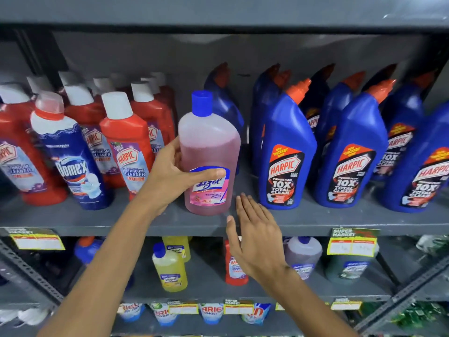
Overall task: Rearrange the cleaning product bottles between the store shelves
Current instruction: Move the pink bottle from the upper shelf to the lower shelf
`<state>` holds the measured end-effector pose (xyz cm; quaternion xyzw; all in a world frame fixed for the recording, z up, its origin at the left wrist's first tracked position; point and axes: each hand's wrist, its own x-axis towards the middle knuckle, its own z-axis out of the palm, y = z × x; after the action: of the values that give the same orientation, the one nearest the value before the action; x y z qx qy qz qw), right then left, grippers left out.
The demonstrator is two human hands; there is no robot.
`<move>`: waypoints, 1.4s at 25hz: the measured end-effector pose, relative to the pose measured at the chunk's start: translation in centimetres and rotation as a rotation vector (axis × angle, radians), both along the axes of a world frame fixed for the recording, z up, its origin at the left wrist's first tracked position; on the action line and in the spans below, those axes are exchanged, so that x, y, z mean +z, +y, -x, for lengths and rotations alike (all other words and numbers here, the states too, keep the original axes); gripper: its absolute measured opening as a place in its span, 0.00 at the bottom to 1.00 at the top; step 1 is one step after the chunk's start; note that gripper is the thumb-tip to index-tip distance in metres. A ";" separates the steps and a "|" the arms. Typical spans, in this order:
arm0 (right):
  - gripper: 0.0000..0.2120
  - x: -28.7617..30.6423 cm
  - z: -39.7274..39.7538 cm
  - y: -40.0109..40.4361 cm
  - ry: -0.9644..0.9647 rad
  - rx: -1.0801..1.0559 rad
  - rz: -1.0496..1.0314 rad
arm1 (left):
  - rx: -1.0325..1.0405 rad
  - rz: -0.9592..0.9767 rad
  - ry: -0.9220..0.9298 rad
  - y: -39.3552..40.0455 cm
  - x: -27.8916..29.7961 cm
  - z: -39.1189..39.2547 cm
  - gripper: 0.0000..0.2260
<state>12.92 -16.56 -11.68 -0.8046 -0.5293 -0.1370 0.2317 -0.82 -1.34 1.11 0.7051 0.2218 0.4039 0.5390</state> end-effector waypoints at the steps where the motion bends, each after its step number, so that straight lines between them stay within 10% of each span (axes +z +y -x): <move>1: 0.30 0.1 -0.2 0.0 -0.010 0.004 0.001 | 0.047 -0.001 -0.021 -0.7 -0.3 1.1 0.36; 9: 0.30 0.0 -1.0 0.3 -0.046 0.048 0.076 | 0.261 0.065 0.117 -10.2 -9.6 13.7 0.44; 18: 0.30 0.4 -0.9 0.6 -0.052 0.054 0.116 | 0.377 0.269 0.215 -9.0 -25.6 7.5 0.35; 35: 0.29 0.3 -1.0 0.7 -0.071 0.055 0.101 | 0.503 0.391 0.322 -5.3 -30.4 0.1 0.33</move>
<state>13.88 -15.81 -11.43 -0.7950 -0.5653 -0.1320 0.1757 -0.90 -6.64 -29.27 0.5665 0.5438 0.3577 0.5054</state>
